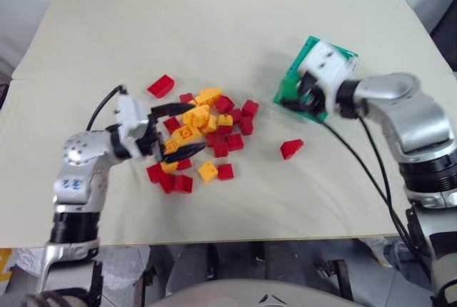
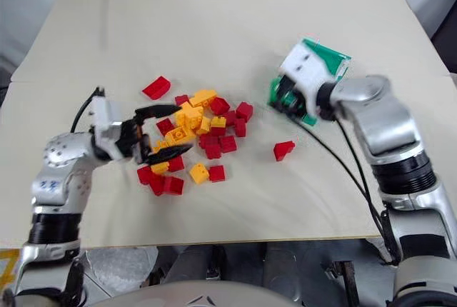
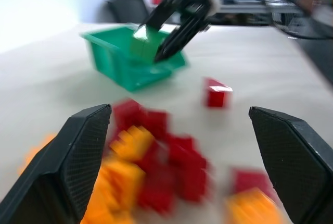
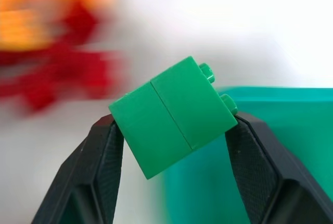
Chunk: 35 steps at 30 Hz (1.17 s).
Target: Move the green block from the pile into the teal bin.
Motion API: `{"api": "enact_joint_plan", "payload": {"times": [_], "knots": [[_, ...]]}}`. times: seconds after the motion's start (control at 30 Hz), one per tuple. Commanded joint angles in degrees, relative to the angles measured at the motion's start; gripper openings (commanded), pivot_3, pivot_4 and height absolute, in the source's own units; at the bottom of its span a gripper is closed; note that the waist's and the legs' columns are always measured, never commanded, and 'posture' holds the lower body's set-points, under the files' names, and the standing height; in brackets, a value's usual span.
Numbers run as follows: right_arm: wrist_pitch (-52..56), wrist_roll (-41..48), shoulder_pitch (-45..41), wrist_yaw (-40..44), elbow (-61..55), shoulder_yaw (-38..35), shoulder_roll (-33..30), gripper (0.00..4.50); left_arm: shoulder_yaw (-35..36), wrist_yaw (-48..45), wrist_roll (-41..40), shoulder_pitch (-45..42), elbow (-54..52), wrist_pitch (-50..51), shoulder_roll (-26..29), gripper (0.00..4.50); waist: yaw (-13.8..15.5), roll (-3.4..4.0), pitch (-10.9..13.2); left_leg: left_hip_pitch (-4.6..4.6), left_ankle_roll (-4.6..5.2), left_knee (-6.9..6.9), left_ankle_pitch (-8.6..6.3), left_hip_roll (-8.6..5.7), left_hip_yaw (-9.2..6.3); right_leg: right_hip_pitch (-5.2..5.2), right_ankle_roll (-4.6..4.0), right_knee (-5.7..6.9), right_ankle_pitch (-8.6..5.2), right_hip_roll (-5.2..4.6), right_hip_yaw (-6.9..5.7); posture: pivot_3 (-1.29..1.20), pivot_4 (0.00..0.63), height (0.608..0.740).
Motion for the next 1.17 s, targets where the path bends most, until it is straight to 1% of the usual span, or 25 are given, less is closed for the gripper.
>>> {"api": "enact_joint_plan", "payload": {"times": [0.03,0.13,0.27,0.33,0.43,0.5,0.6,0.63,0.73,0.8,0.9,1.0,1.07,1.13,1.17], "knots": [[-7.97,-2.69,-1.22,-3.30,3.30,-4.17,0.36,2.49,-1.90,7.43,2.57,-3.87,1.51,2.35,-3.19,4.50,-0.14,0.00,0.00,0.00,0.00,-0.02,0.00,-0.03,0.01,0.00,0.00,-0.02,0.00,0.02,0.00,0.00,0.150,0.740],[-11.03,-5.18,-1.79,-3.76,7.96,-2.98,0.78,2.49,-4.24,7.63,4.56,-6.96,4.58,0.54,-4.96,4.50,-0.81,0.00,0.00,0.00,-0.04,-0.11,0.03,-0.03,0.13,0.00,0.00,-0.08,0.00,0.10,-0.07,0.00,0.150,0.740],[-14.74,-6.45,-2.86,-3.38,12.77,-2.76,3.00,3.90,-5.18,6.53,4.84,-10.24,9.04,-1.43,-6.56,4.50,-1.32,0.00,0.00,0.01,-0.09,-0.12,0.08,0.01,0.33,0.00,0.00,-0.07,0.00,0.12,-0.08,0.00,0.150,0.740],[-15.89,-6.54,-3.14,-2.00,13.85,-2.61,3.45,4.49,-5.33,6.17,4.93,-11.40,10.61,-1.56,-6.63,4.50,-1.39,0.01,0.01,0.02,-0.13,-0.13,0.12,0.04,0.37,0.00,0.00,-0.06,0.00,0.13,-0.08,0.00,0.150,0.740],[-16.92,-5.32,-2.78,1.41,12.96,-3.15,2.93,4.49,-4.78,6.46,5.10,-12.71,12.54,-0.97,-5.86,4.50,-1.26,0.01,0.01,0.02,-0.14,-0.12,0.15,0.15,0.36,0.00,0.00,-0.03,0.00,0.12,-0.09,0.00,0.150,0.740],[-17.29,-2.52,-1.20,4.90,10.01,-4.99,2.19,4.49,-4.51,4.23,4.73,-11.98,12.15,-1.03,-3.84,4.50,-1.19,0.01,0.01,0.01,-0.13,-0.11,0.16,0.26,0.34,0.00,0.00,-0.04,0.00,0.11,-0.08,0.00,0.150,0.740],[-18.39,2.14,2.73,11.41,5.66,-7.55,0.29,4.49,-2.68,0.07,1.96,-9.53,10.36,-0.36,-0.35,4.50,-1.07,0.01,0.01,0.00,-0.13,-0.14,0.16,0.29,0.32,0.00,0.00,-0.06,0.00,0.13,-0.12,0.00,0.150,0.740],[-18.37,4.44,4.74,14.31,4.12,-8.73,-0.70,4.49,-1.83,-0.58,1.89,-8.25,9.76,-0.92,1.14,4.50,-0.96,0.01,0.01,0.00,-0.13,-0.15,0.16,0.29,0.29,0.00,0.00,-0.08,0.00,0.12,-0.12,0.00,0.150,0.740],[-21.27,14.67,15.23,29.05,-0.52,-14.73,-5.39,4.49,2.25,-2.52,2.25,-2.51,9.33,-1.85,7.97,4.50,-0.74,0.01,0.01,-0.04,-0.12,-0.17,0.15,0.26,0.22,0.02,0.00,-0.16,-0.01,0.11,-0.19,0.00,0.150,0.740],[-22.87,17.14,19.01,33.09,1.34,-17.29,-6.85,4.49,4.74,-5.59,0.90,1.24,9.85,-1.99,11.99,4.50,-0.88,0.01,0.02,-0.04,-0.10,-0.21,0.13,0.25,0.21,0.04,0.00,-0.21,-0.01,0.12,-0.19,0.00,0.150,0.740],[-30.39,15.13,24.43,39.57,8.73,-18.28,-10.08,4.49,9.21,-11.14,-0.73,7.76,11.99,-3.65,17.45,4.50,-1.08,0.02,0.02,0.04,-0.06,-0.14,0.13,0.23,0.25,0.08,0.09,-0.19,0.04,0.07,-0.10,0.00,0.150,0.740],[-34.68,14.17,26.79,42.56,14.95,-18.55,-11.24,4.49,12.61,-13.51,-2.34,10.94,13.93,-4.51,19.44,4.50,-1.06,0.02,0.02,0.25,-0.05,-0.14,0.13,0.28,0.13,0.14,0.08,-0.08,0.06,0.06,0.05,0.00,0.150,0.740],[-36.03,13.67,27.14,42.63,17.71,-18.61,-10.94,4.49,13.70,-13.95,-2.39,12.13,14.93,-4.50,20.23,4.50,-1.00,0.02,0.02,0.29,-0.06,-0.12,0.14,0.32,0.11,0.14,0.03,-0.01,0.09,0.04,0.06,0.00,0.150,0.740],[-36.85,13.29,27.27,40.96,19.20,-18.84,-9.87,4.49,14.57,-14.25,-2.44,12.70,16.02,-4.44,20.65,4.50,-1.06,0.03,0.02,0.38,-0.07,-0.12,0.14,0.32,0.14,0.14,-0.01,0.08,0.09,0.01,0.14,0.00,0.150,0.740],[-37.34,13.29,27.15,38.66,19.46,-19.56,-8.69,4.49,14.61,-14.20,-2.06,12.75,16.37,-4.09,21.06,4.50,-1.06,0.03,0.02,0.43,-0.08,-0.13,0.14,0.33,0.20,0.14,-0.04,0.11,0.10,0.00,0.17,0.00,0.150,0.740]]}}
